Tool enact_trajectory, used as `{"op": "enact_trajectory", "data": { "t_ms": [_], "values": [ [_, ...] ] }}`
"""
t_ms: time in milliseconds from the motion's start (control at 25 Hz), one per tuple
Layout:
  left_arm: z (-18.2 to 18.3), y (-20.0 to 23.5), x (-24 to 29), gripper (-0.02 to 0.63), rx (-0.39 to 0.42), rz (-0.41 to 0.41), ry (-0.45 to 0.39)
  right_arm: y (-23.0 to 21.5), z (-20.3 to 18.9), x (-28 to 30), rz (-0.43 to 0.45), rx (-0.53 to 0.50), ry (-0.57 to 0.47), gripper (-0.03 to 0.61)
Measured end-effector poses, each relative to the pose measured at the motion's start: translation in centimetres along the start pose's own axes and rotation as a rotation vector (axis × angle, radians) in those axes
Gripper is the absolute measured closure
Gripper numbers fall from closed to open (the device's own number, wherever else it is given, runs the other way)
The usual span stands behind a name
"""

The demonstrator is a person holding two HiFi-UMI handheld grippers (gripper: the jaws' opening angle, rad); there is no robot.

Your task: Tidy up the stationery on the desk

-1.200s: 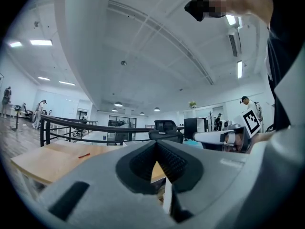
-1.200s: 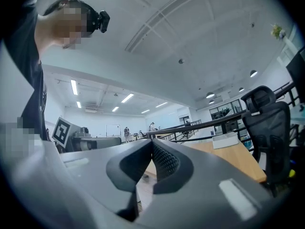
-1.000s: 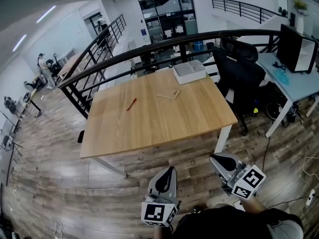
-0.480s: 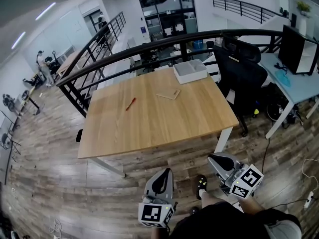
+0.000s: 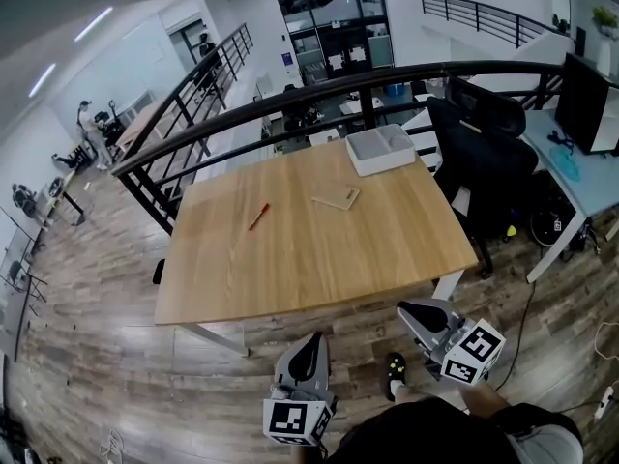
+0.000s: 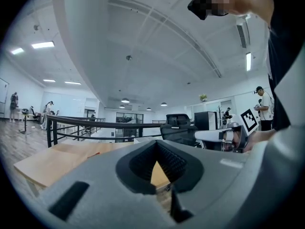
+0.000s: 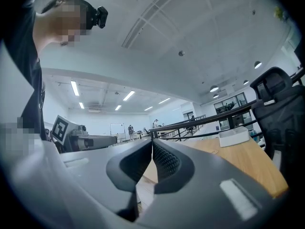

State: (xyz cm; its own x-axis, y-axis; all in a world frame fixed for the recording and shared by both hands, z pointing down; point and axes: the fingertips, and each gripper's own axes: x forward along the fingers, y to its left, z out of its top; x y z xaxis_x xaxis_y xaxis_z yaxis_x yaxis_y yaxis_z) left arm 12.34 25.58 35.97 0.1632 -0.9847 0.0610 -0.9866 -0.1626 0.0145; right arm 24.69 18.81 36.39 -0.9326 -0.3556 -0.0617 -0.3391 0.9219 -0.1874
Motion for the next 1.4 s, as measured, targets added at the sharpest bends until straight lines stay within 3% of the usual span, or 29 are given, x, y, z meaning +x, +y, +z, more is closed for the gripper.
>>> {"op": "enact_trajectory", "data": {
  "t_ms": [400, 1400],
  "values": [
    [0.8, 4.0, 6.0, 0.615, 0.017, 0.041, 0.011, -5.9, 0.0, 5.5, 0.039, 0.017, 0.012, 0.572],
    [2.6, 9.0, 18.3, 0.615, 0.03, 0.116, 0.022, -17.1, 2.4, 13.3, 0.107, 0.007, 0.016, 0.563]
  ]
}}
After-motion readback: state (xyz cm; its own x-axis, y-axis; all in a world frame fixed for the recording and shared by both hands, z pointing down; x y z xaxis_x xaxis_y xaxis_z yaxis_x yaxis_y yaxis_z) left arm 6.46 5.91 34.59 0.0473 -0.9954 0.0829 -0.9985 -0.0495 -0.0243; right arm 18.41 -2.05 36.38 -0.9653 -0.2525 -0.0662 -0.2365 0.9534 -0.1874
